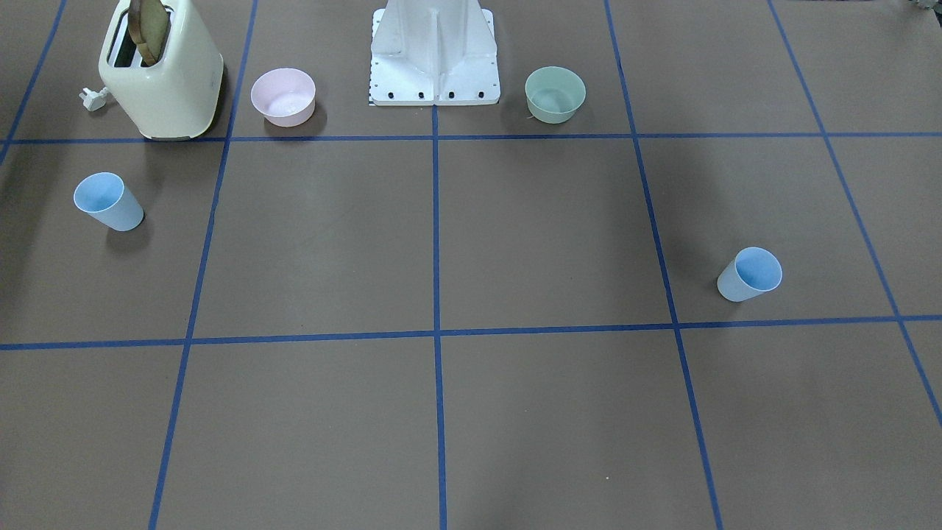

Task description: Stack blue cups with both arms

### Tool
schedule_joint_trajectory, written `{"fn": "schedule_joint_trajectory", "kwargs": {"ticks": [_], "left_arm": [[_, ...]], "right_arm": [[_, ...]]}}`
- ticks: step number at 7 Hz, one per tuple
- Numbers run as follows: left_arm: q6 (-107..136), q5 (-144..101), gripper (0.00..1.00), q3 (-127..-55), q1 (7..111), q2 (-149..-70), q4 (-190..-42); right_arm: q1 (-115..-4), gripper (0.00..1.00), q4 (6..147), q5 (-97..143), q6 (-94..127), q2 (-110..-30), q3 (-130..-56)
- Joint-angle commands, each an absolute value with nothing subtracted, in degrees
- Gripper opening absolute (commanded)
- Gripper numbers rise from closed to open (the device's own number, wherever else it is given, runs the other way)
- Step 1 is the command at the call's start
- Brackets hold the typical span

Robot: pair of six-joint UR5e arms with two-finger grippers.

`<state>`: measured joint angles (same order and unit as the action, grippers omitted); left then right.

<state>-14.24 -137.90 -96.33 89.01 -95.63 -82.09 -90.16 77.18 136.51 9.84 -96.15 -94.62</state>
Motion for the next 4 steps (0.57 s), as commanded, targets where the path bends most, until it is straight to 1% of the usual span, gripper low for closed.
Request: {"fn": "schedule_joint_trajectory", "kwargs": {"ticks": [1, 4], "left_arm": [[-14.24, -137.9, 0.99, -96.33, 89.03, -95.54, -82.09], [-14.06, -137.99, 0.99, -97.29, 88.86, -96.32, -82.09]], "right_arm": [[-90.18, 1.0, 77.17, 136.67, 9.41, -96.24, -95.18], [-90.09, 1.0, 77.17, 138.07, 15.16, -93.0, -95.45]]}}
